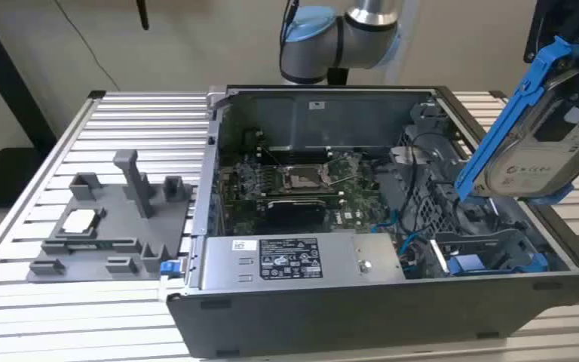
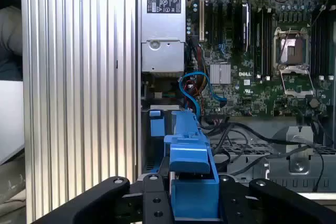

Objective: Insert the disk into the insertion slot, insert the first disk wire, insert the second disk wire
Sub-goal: 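Insert the disk into the insertion slot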

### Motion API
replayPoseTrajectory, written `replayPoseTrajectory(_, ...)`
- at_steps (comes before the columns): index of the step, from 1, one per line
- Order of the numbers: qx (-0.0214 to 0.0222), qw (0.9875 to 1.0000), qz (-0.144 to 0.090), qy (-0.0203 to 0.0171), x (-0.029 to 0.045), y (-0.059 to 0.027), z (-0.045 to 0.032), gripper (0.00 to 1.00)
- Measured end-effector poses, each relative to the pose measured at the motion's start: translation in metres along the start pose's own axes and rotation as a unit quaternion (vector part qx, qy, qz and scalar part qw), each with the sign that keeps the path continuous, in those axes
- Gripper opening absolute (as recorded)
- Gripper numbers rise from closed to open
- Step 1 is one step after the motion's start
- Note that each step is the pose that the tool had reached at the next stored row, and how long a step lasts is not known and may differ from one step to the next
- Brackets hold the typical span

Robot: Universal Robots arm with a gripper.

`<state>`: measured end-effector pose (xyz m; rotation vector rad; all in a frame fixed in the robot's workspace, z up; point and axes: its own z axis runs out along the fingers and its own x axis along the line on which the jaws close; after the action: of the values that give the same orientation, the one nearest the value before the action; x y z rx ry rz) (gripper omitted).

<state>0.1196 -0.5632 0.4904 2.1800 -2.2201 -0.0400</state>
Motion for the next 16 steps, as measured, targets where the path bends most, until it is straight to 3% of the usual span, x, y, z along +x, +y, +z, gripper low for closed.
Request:
replayPoseTrajectory(11, 0.0, 1.0, 0.0, 0.0, 0.0, -0.0001, 0.0012, 0.33)
replayPoseTrajectory(16, 0.0, 1.0, 0.0, 0.0, 0.0, -0.0002, 0.0059, 0.33)
